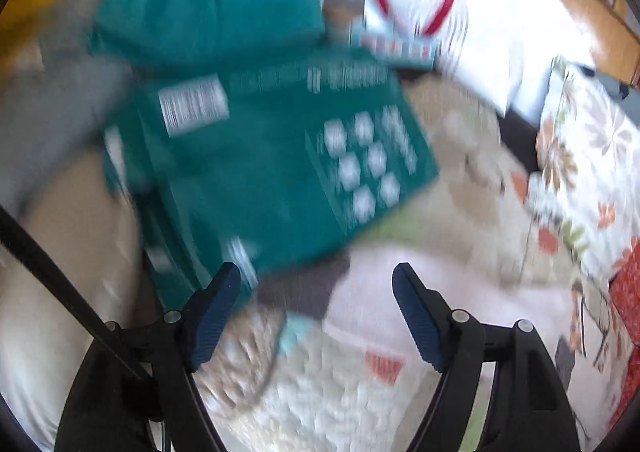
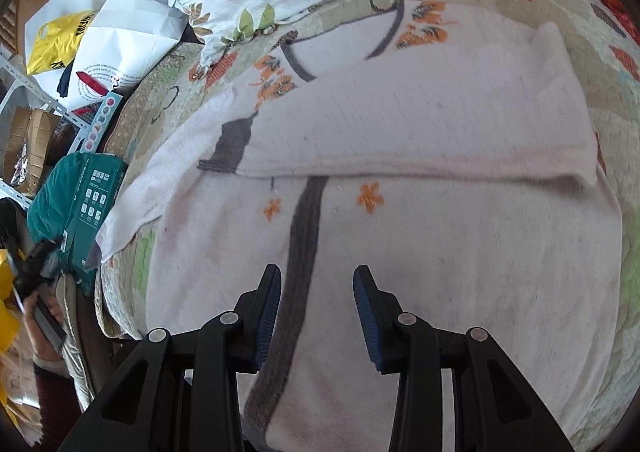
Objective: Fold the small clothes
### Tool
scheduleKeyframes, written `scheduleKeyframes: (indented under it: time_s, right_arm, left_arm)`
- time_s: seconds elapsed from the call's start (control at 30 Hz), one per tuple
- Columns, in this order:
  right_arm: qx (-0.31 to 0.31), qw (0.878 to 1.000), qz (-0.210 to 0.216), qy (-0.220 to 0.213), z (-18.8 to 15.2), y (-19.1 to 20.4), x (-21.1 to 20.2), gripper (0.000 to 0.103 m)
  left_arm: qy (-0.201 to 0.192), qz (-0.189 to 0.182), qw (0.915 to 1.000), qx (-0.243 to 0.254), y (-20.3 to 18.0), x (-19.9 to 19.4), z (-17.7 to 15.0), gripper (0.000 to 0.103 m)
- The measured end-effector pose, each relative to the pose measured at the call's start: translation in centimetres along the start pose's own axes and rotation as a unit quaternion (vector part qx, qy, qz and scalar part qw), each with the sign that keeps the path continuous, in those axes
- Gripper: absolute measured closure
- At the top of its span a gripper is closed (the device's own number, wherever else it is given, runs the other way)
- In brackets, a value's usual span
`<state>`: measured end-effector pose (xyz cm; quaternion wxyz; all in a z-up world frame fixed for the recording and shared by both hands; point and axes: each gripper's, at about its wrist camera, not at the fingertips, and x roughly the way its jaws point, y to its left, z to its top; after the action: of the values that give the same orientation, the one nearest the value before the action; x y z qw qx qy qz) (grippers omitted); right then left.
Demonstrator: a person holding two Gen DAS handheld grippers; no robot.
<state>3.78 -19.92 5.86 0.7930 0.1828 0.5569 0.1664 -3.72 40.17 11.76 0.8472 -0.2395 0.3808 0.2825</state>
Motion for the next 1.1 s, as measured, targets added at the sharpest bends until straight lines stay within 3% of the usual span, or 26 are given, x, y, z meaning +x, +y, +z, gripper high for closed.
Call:
scheduleKeyframes:
  time_s: [0.17,0.23,0.37,0.4,0.43,0.47,0.5,0.6,0.77,0.9,1.0,1.1]
  right_arm:
    - [0.012,1.0,0.002,-0.002,-0.8,-0.9,-0.2,0.061]
    - [0.014,1.0,0.01,-0.007,-1.1,-1.2,-0.5,0.061]
    - [0.021,1.0,0.007,-0.017,-1.6,-2.1,-1.1,0.061]
    - [0.025,0.999,0.008,-0.019,-1.7,-2.3,-1.2,0.061]
    - [0.032,0.999,0.01,-0.022,-1.8,-2.7,-1.4,0.061]
    - [0.036,0.999,0.012,-0.025,-1.8,-2.9,-1.5,0.061]
    - [0.041,0.999,0.017,-0.029,-2.0,-3.3,-1.7,0.061]
    - [0.048,0.998,0.023,-0.041,-2.2,-4.0,-2.4,0.061]
    - [0.057,0.996,0.029,-0.061,-2.7,-5.3,-3.6,0.061]
    - [0.075,0.994,0.038,-0.075,-3.6,-7.1,-4.7,0.061]
    - [0.092,0.991,0.038,-0.088,-4.3,-8.8,-5.9,0.061]
    - [0.11,0.988,0.032,-0.1,-4.9,-10.7,-7.1,0.061]
  left_arm:
    - [0.068,-0.043,0.9929,-0.088,1.9,5.1,-3.2,0.026]
    - [0.035,-0.031,0.9921,-0.117,2.0,5.4,-3.3,0.023]
    - [0.023,-0.019,0.9934,-0.11,0.1,6.0,-2.3,0.023]
    - [0.025,-0.022,0.9949,-0.096,-0.5,6.2,-2.1,0.045]
    - [0.041,-0.016,0.9963,-0.073,-1.3,6.6,-1.9,0.091]
    - [0.056,-0.016,0.9964,-0.062,-1.8,6.8,-1.8,0.101]
    - [0.061,-0.026,0.996,-0.06,-2.2,6.6,-1.7,0.099]
    - [0.024,-0.044,0.9982,-0.034,-4.7,3.8,-1.2,0.099]
    - [-0.004,-0.131,0.9911,0.021,-13.0,-1.6,-0.9,0.099]
    - [0.006,-0.222,0.9705,0.093,-23.8,-5.2,-3.3,0.099]
    - [0.034,-0.298,0.9411,0.157,-32.8,-7.8,-7.1,0.099]
    - [0.076,-0.371,0.8981,0.224,-41.2,-9.8,-12.7,0.099]
